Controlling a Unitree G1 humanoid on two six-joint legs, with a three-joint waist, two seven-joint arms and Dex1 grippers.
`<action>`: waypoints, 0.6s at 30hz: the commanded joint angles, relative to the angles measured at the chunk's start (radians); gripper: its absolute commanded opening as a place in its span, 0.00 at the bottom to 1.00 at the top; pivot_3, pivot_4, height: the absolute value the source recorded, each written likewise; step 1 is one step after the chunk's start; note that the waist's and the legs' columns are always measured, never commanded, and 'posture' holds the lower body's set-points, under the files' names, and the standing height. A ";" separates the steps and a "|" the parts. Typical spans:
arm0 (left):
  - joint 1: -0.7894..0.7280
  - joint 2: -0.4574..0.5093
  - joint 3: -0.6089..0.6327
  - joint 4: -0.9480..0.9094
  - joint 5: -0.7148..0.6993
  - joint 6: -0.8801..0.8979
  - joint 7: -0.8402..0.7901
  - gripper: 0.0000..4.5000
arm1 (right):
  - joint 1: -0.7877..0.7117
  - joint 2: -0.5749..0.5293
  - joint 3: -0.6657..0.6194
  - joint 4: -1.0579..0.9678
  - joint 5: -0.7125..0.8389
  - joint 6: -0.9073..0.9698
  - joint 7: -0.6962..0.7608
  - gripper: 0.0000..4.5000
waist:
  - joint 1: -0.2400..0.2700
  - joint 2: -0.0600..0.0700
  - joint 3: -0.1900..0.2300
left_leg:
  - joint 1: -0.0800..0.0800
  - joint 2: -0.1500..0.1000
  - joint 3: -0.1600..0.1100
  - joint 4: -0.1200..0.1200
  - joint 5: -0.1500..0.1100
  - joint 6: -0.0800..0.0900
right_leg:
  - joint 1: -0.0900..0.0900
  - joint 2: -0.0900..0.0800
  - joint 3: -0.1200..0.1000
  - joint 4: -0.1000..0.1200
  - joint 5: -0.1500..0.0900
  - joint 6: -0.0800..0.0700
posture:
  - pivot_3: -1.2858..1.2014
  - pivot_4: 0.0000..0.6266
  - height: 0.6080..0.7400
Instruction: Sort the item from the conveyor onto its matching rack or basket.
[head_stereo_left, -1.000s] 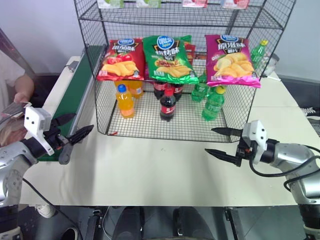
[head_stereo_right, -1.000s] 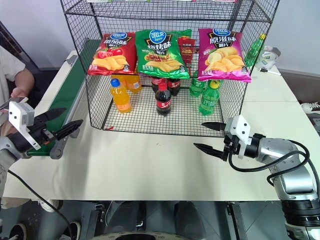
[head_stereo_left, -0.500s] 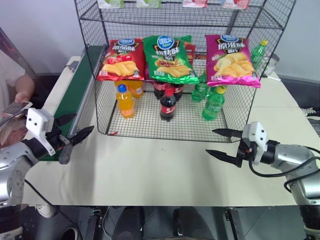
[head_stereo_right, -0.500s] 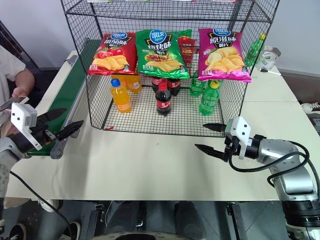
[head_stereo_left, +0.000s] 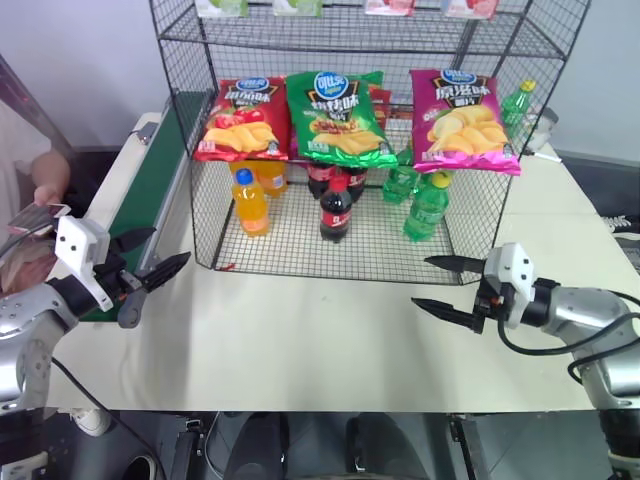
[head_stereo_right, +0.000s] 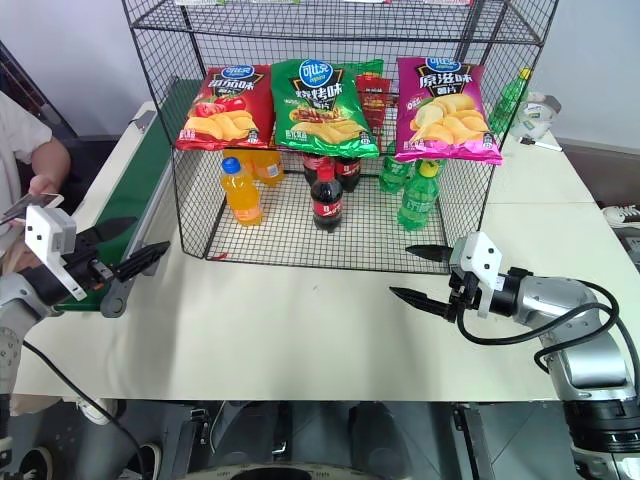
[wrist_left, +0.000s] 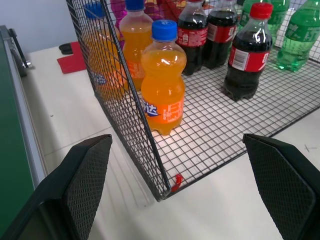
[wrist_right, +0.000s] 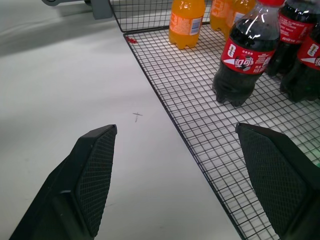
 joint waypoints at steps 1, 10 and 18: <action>0.004 0.003 0.015 -0.023 -0.010 -0.015 -0.004 1.00 | -0.006 -0.007 -0.003 -0.009 0.003 -0.016 0.003 0.88 | 0.000 0.000 0.000 | 0.000 0.000 0.000 0.000 0.000 0.000 | 0.000 0.000 0.000 0.000 0.000 0.000 | 0.52 0.24 0.99; 0.007 0.007 0.012 -0.023 -0.006 -0.021 -0.010 1.00 | -0.011 -0.004 0.000 0.000 -0.006 -0.024 0.008 0.88 | 0.000 0.000 0.000 | 0.000 0.000 0.000 0.000 0.000 0.000 | 0.000 0.000 0.000 0.000 0.000 0.000 | 0.52 0.24 0.99; 0.011 0.007 0.011 -0.023 -0.002 -0.025 -0.013 1.00 | -0.013 -0.007 0.005 0.003 -0.005 -0.028 0.008 0.88 | 0.000 0.000 0.000 | 0.000 0.000 0.000 0.001 0.000 0.000 | 0.000 0.000 0.000 0.001 0.000 0.000 | 0.52 0.24 0.99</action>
